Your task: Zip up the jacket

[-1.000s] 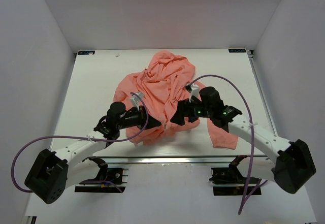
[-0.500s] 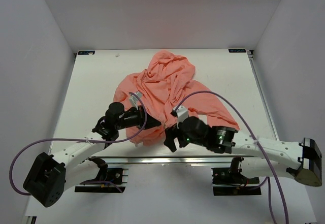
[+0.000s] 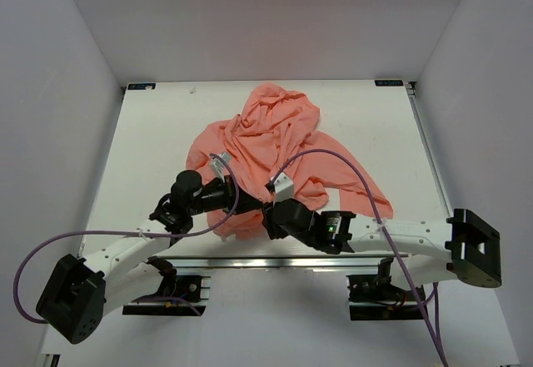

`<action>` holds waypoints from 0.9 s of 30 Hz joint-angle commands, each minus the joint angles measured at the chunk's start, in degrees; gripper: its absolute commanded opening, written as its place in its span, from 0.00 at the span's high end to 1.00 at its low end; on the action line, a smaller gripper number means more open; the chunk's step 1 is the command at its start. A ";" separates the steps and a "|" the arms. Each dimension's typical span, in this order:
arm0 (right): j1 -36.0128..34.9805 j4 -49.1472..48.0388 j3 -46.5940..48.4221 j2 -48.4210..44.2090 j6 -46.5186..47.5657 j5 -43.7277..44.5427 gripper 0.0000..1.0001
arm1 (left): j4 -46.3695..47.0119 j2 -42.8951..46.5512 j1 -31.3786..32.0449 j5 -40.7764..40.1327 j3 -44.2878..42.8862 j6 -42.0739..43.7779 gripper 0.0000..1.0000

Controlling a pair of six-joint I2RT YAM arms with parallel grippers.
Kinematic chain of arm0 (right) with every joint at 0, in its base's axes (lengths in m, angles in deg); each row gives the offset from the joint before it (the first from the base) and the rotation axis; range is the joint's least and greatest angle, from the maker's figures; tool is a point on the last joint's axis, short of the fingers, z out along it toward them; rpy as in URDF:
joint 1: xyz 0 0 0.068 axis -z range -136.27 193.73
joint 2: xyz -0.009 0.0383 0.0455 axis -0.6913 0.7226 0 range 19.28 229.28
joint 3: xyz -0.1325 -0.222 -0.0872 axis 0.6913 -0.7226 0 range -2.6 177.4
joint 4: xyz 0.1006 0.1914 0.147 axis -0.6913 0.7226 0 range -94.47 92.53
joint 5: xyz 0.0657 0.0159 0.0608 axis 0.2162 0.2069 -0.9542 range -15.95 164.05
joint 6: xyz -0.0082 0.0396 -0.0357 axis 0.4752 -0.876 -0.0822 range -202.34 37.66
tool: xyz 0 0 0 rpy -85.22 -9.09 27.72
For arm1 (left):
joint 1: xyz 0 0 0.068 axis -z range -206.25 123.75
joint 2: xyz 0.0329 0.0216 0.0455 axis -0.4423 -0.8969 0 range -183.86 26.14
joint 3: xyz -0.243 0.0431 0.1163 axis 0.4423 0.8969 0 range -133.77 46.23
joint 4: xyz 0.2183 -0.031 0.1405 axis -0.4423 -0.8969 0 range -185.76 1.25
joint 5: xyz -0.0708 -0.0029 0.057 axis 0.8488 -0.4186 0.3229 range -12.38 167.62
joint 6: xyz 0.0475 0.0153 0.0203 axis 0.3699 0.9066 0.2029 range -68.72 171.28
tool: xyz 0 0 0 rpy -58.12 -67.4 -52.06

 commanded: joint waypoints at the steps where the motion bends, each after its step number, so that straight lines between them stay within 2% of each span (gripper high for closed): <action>1: -0.45 -4.00 1.97 2.15 -1.68 4.36 0.54 | 1.21 1.93 -0.06 0.71 0.99 -0.83 1.00; 8: -0.36 -1.01 3.12 4.09 -5.82 6.64 0.60 | 1.21 2.54 -0.06 0.53 1.08 -0.83 1.00; 11: -0.45 -1.80 2.95 4.35 -5.91 6.73 0.64 | 1.64 2.28 -0.06 0.71 1.08 -0.83 1.00; 20: -0.36 -5.66 3.30 6.37 -3.45 6.20 0.65 | 2.96 2.19 -0.06 0.53 1.78 -1.71 1.00; 21: -0.45 -5.84 3.12 6.29 -3.45 6.29 0.75 | 2.62 2.37 -0.06 0.27 1.87 -1.62 1.00; 23: -0.45 -5.93 2.95 6.28 -3.10 6.29 0.86 | 2.53 2.72 -0.06 -0.08 1.96 -1.62 1.00; 24: -0.45 -5.93 3.03 6.28 -2.92 6.12 0.96 | 2.26 2.72 -0.06 -0.17 2.13 -1.71 1.00; 25: -0.45 -5.93 3.30 6.28 -2.83 6.20 1.00 | 2.09 2.72 -0.06 -0.26 2.04 -1.71 1.00; 27: -0.45 -5.67 3.56 5.33 -2.83 6.20 1.00 | 1.56 2.55 -0.06 -0.35 2.13 -1.53 1.00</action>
